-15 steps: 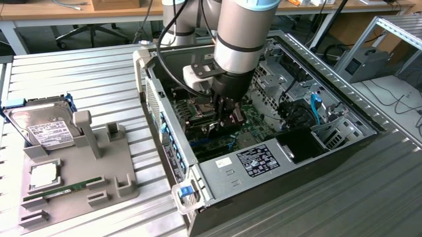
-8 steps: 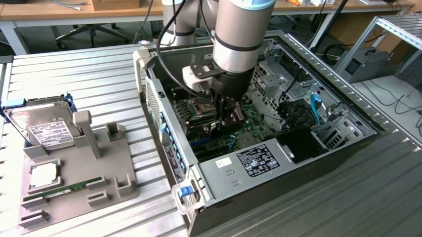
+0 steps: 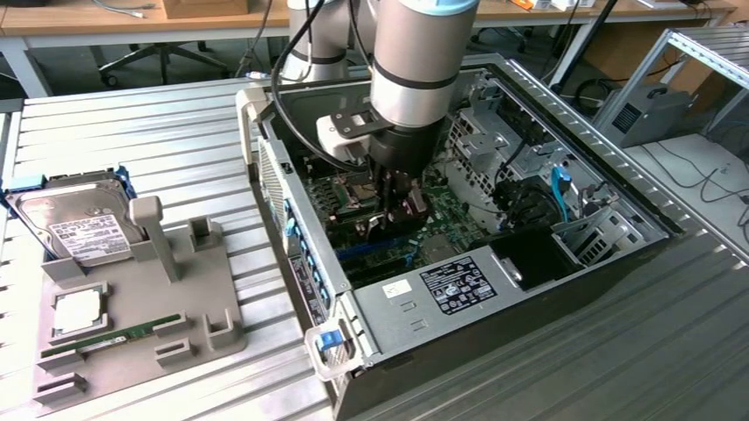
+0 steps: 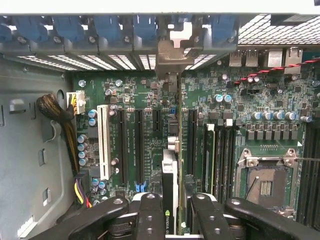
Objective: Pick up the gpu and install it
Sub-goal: 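Insert the gpu into the slot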
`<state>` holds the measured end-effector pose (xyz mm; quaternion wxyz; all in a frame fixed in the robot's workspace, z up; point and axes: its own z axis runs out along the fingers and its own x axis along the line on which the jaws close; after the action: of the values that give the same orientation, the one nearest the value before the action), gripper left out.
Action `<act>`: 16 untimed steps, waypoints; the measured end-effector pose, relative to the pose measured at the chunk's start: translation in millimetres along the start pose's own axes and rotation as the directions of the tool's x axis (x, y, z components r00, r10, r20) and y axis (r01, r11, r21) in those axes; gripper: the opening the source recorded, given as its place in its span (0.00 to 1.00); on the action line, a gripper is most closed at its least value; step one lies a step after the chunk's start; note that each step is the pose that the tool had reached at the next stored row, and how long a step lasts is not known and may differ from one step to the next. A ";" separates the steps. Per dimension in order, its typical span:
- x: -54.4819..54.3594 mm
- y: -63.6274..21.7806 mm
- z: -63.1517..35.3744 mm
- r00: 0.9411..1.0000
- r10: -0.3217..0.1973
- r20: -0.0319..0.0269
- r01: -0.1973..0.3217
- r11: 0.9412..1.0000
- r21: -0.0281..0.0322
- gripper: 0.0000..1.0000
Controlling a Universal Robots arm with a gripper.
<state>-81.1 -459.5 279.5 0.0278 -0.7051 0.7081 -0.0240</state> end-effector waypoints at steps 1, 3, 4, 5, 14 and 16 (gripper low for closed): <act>-0.1 0.1 0.0 1.000 0.000 -0.001 0.000 1.000 0.000 0.26; -0.2 1.1 -0.2 1.000 0.000 -0.004 0.000 1.000 0.000 0.26; -0.3 1.9 -0.2 1.000 0.000 -0.004 0.000 1.000 0.000 0.26; -0.5 2.7 -0.3 1.000 0.000 -0.004 0.000 1.000 0.000 0.26; -1.2 9.8 -0.7 1.000 0.000 -0.004 0.000 1.000 0.000 0.26; -1.2 10.3 -0.8 1.000 0.000 -0.004 0.000 1.000 0.000 0.26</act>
<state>-91.4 -458.2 279.5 0.0263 -0.7052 0.7081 -0.0257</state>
